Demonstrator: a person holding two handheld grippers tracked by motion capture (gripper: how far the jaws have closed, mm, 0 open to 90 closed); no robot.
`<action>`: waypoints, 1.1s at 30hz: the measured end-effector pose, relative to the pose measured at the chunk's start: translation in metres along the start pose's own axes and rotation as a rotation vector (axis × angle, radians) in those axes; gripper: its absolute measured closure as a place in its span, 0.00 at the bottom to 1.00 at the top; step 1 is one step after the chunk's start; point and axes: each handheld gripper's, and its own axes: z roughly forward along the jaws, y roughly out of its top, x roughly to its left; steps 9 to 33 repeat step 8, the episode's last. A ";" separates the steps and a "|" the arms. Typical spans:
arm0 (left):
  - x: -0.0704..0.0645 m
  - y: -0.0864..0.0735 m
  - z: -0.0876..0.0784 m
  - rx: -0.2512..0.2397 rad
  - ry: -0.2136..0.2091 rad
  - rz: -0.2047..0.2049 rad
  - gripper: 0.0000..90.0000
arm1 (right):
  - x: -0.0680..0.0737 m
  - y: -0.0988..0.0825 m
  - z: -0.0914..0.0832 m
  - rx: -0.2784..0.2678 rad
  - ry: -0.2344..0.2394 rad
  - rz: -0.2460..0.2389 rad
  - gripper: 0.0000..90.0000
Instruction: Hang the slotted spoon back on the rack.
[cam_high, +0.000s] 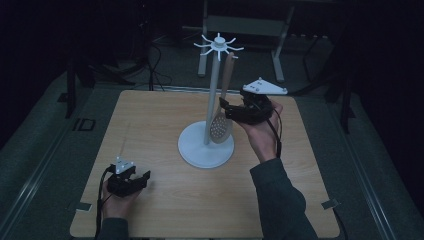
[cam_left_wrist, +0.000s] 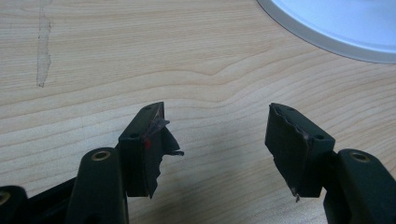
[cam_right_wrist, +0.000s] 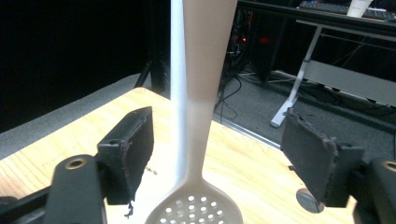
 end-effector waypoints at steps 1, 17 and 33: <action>0.000 0.000 0.000 0.000 0.002 0.000 0.43 | -0.002 -0.005 -0.003 0.004 -0.002 0.005 0.26; 0.000 0.000 0.000 0.001 0.002 0.001 0.43 | -0.009 -0.020 -0.009 0.032 -0.023 -0.002 0.25; 0.000 0.000 0.000 0.001 0.002 0.001 0.43 | -0.009 -0.020 -0.009 0.032 -0.023 -0.002 0.25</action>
